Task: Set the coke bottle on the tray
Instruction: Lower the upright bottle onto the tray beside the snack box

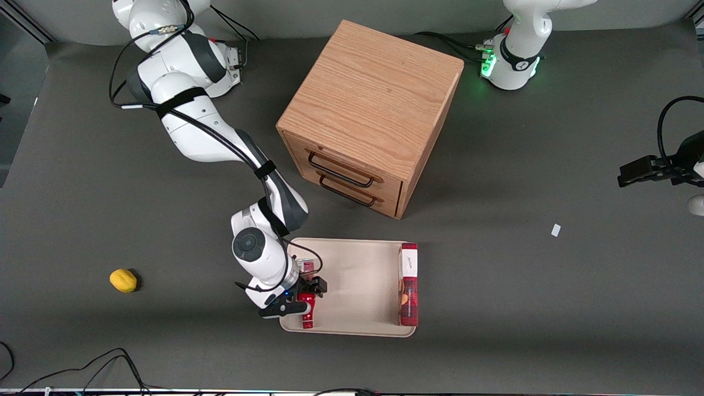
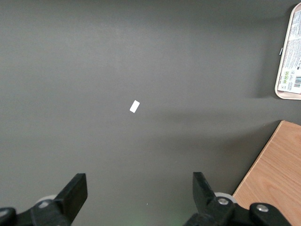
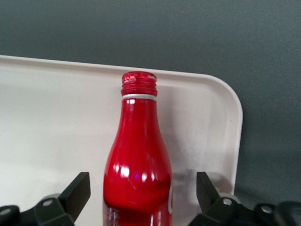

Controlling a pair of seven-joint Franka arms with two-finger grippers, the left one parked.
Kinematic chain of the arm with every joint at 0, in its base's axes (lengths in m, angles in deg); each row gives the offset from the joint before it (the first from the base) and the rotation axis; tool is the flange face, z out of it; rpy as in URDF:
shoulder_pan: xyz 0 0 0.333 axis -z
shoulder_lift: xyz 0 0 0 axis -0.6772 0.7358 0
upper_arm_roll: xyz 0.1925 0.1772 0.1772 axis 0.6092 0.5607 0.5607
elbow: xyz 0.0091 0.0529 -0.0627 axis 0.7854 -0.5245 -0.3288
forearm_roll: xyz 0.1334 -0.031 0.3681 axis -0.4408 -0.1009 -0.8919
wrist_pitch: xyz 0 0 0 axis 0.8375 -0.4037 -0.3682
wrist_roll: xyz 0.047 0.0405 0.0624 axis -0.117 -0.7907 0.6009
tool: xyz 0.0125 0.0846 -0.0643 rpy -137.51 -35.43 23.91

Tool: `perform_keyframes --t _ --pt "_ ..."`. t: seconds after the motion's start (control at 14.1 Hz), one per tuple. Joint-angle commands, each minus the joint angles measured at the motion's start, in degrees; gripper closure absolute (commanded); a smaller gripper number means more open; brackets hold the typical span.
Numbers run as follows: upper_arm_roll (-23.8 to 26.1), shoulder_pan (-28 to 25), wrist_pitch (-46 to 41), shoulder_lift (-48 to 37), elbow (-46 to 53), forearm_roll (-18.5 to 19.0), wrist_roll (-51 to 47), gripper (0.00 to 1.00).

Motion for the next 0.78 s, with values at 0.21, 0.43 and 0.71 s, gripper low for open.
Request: perform_keyframes --t 0.21,0.43,0.71 --pt "0.07 -0.15 1.17 -1.05 -0.80 -1.03 -0.63 0.00" --pt "0.07 -0.15 0.99 -2.27 -0.80 -1.20 -0.81 0.00" --pt "-0.71 1.16 -4.78 -12.27 -6.41 -1.20 -0.11 0.00"
